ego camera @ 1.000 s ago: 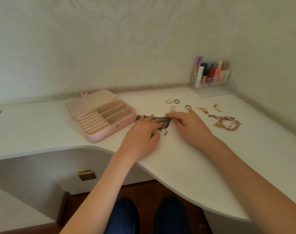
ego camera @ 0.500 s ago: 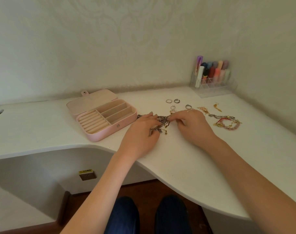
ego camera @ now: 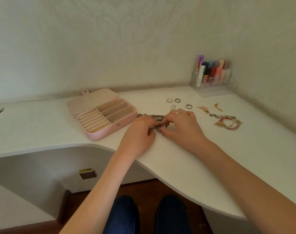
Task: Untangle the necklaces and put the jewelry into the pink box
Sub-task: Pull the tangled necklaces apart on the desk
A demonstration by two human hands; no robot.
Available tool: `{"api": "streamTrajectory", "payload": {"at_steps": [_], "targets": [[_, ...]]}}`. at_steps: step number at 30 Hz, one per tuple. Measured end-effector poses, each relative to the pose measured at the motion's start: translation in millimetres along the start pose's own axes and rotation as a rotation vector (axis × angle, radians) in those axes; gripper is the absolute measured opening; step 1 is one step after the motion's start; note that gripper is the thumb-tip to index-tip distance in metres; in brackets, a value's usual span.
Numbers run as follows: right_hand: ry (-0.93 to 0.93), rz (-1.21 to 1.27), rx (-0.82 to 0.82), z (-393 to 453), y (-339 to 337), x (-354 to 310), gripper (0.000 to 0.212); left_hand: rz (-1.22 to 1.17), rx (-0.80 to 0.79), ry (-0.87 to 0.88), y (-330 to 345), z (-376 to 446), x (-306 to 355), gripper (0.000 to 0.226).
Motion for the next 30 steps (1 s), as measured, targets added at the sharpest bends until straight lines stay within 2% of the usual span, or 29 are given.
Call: {"api": "streamTrajectory", "payload": {"at_steps": [3, 6, 10, 15, 22, 26, 28, 30], "targets": [[-0.039, 0.049, 0.034, 0.7, -3.4, 2.0, 0.011, -0.012, -0.012, -0.001, 2.6, 0.0, -2.9, 0.026], [-0.007, 0.276, 0.07, 1.2, -5.6, 4.4, 0.008, -0.029, -0.01, 0.009, 2.9, 0.9, -4.0, 0.014], [0.014, 0.409, 0.033, 0.9, -5.7, 4.9, 0.005, -0.066, 0.124, -0.041, -5.4, -0.4, -3.2, 0.008], [0.04, 0.588, -0.073, -3.9, -2.9, -3.0, 0.009, -0.351, 0.269, -0.117, -17.9, 2.3, -1.5, 0.021], [0.14, 0.71, -0.127, 1.6, -0.2, 0.3, 0.009, -0.798, 0.367, -0.319, -15.8, 2.7, -14.7, 0.015], [0.13, 0.864, -0.209, 0.3, -3.3, -4.1, 0.009, -0.77, 0.284, -0.252, -14.9, 3.7, -9.2, 0.002], [0.134, 0.905, -0.239, -1.7, -3.6, -7.3, 0.015, -0.675, 0.206, -0.185, -11.7, 4.8, -5.1, 0.014], [0.14, 0.898, -0.234, -2.3, -4.2, -8.6, 0.016, -0.654, 0.163, -0.159, -9.0, 6.4, -3.0, 0.016]]}}
Point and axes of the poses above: each hand's wrist, its own z-axis towards the middle knuckle, its own y-axis out of the palm, x = y × z, the point moved 4 cm from there along z, towards the middle knuckle, and after that the axes turned 12 degrees about y, right-handed, at the moved point
